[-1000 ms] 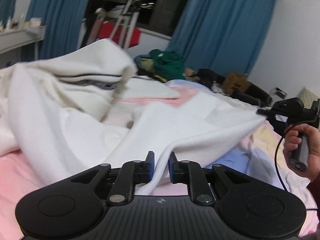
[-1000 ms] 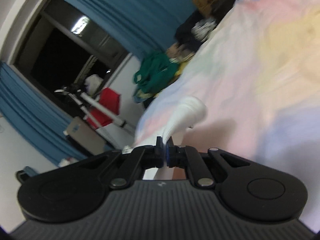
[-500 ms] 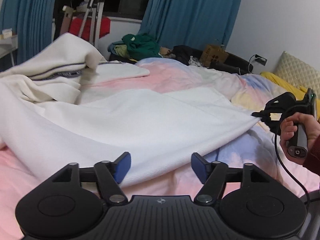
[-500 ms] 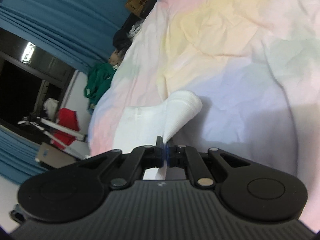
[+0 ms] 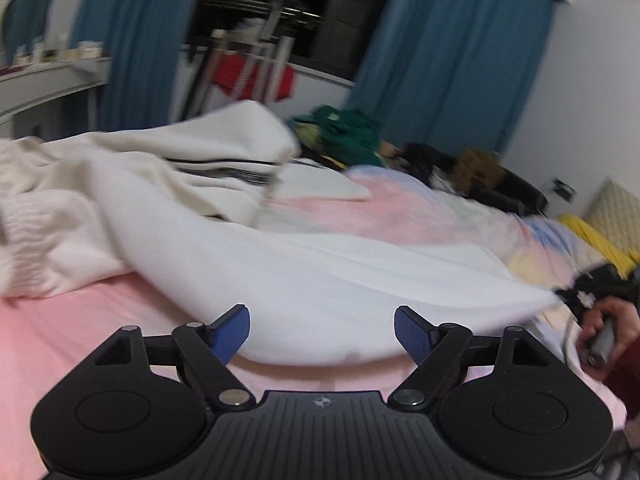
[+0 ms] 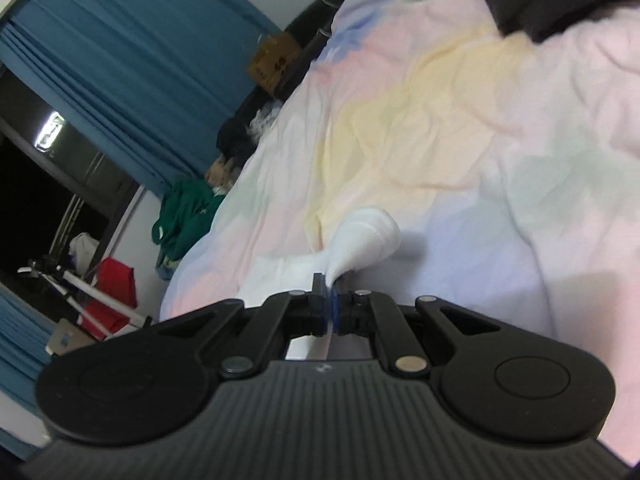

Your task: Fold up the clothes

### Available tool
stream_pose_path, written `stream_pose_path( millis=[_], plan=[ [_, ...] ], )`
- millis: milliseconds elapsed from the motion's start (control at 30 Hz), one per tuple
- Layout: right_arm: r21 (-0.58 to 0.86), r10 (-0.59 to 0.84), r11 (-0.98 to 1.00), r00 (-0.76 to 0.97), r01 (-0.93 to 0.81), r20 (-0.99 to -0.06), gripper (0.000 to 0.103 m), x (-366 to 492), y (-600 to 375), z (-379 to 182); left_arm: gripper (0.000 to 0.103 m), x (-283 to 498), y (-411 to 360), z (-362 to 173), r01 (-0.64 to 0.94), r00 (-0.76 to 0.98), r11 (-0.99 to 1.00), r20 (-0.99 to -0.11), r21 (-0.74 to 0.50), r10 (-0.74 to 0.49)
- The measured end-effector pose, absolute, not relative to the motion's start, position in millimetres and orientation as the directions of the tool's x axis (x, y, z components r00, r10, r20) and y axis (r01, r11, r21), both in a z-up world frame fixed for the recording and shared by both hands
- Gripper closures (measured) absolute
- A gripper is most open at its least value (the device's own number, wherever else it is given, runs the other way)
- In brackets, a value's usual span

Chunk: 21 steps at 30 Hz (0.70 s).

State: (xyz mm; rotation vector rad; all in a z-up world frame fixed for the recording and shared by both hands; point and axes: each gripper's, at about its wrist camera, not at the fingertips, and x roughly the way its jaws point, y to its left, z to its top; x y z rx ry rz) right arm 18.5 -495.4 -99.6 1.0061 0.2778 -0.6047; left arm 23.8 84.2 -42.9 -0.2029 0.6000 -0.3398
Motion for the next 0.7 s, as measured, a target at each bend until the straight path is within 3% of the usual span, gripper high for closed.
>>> stream_pose_path(
  millis=[333, 600, 700],
  plan=[
    [0.712, -0.315, 0.390, 0.811, 0.584, -0.493, 0.098, 19.6, -499.0, -102.1, 0.021, 59.2, 163.6, -52.1, -0.139, 0.751, 0.873, -0.624, -0.468, -0.216],
    [0.740, -0.292, 0.360, 0.822, 0.568, -0.489, 0.098, 14.5, -501.4, -102.0, 0.021, 76.9, 239.6, -85.6, -0.405, 0.724, 0.572, -0.632, -0.713, -0.277],
    [0.734, -0.296, 0.369, 0.821, 0.570, -0.488, 0.098, 17.4, -500.5, -101.1, 0.021, 81.0, 254.6, -99.1, -0.457, 0.732, 0.483, -0.624, -0.747, -0.272]
  ],
)
